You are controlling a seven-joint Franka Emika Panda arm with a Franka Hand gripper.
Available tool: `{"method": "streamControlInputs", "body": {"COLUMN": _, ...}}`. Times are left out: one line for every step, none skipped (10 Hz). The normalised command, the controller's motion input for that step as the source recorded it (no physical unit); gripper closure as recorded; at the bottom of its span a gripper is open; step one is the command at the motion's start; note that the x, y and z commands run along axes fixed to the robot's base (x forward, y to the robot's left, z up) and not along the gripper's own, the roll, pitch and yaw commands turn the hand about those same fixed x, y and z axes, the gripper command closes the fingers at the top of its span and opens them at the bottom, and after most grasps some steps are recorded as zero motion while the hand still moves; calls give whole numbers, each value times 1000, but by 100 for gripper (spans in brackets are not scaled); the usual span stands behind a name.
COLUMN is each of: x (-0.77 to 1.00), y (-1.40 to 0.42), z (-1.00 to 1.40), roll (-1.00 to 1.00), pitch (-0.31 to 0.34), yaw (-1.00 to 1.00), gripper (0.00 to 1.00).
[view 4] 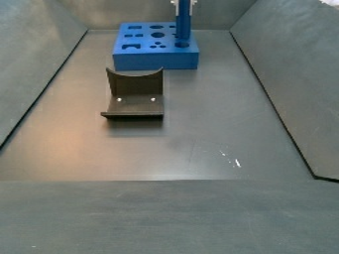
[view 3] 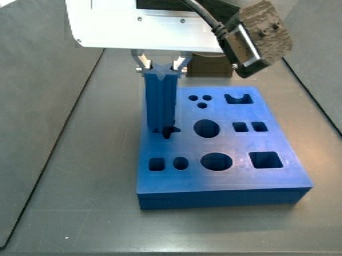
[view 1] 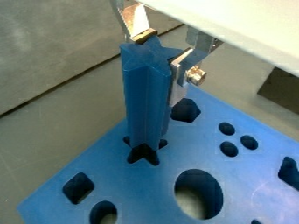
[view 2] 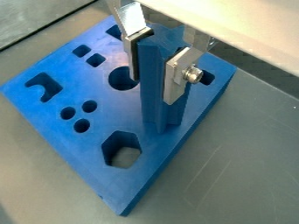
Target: Insert the star object.
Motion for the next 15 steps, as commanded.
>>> {"method": "streamControlInputs", "body": {"x": 77, "y": -109, "z": -343, "roll": -236, "pitch": -100, "yaw": -200, "gripper": 100}}
{"method": "streamControlInputs", "body": {"x": 143, "y": -146, "z": -386, "roll": -186, "pitch": -97, "yaw": -231, "gripper": 100}}
{"method": "streamControlInputs", "body": {"x": 166, "y": -137, "z": -411, "roll": -169, "pitch": -106, "yaw": -277, "gripper": 100}}
{"method": "streamControlInputs", "body": {"x": 171, "y": -106, "z": -429, "roll": -214, "pitch": -129, "yaw": -417, "gripper": 100}}
{"method": "streamControlInputs", "body": {"x": 163, "y": -89, "z": -426, "roll": -240, "pitch": -139, "yaw": -546, "gripper": 100}}
{"method": "streamControlInputs", "body": {"x": 203, "y": 0, "z": -337, "roll": -211, "pitch": -84, "yaw": -360, "gripper": 100}}
{"method": "streamControlInputs", "body": {"x": 131, "y": 160, "z": -191, "roll": -374, "pitch": -80, "yaw": -114, "gripper": 100}}
{"method": "streamControlInputs", "body": {"x": 114, "y": 94, "z": -283, "roll": -394, "pitch": -120, "yaw": -86, "gripper": 100}}
{"method": "streamControlInputs", "body": {"x": 106, "y": -69, "z": -394, "roll": 0, "pitch": -13, "yaw": 0, "gripper": 100}}
{"method": "streamControlInputs", "body": {"x": 143, "y": -240, "z": -369, "roll": 121, "pitch": 40, "yaw": 40, "gripper": 100}}
{"method": "streamControlInputs", "body": {"x": 14, "y": -309, "z": -331, "roll": 216, "pitch": 70, "yaw": 43, "gripper": 100}}
{"method": "streamControlInputs", "body": {"x": 0, "y": -343, "z": -251, "roll": 399, "pitch": 127, "yaw": 100, "gripper": 100}}
{"method": "streamControlInputs", "body": {"x": 0, "y": -320, "z": -206, "roll": 470, "pitch": 171, "yaw": 191, "gripper": 100}}
{"method": "streamControlInputs", "body": {"x": 31, "y": -177, "z": -163, "roll": 486, "pitch": 147, "yaw": 340, "gripper": 100}}
{"method": "streamControlInputs", "body": {"x": 189, "y": -9, "z": -329, "roll": 376, "pitch": 120, "yaw": 400, "gripper": 100}}
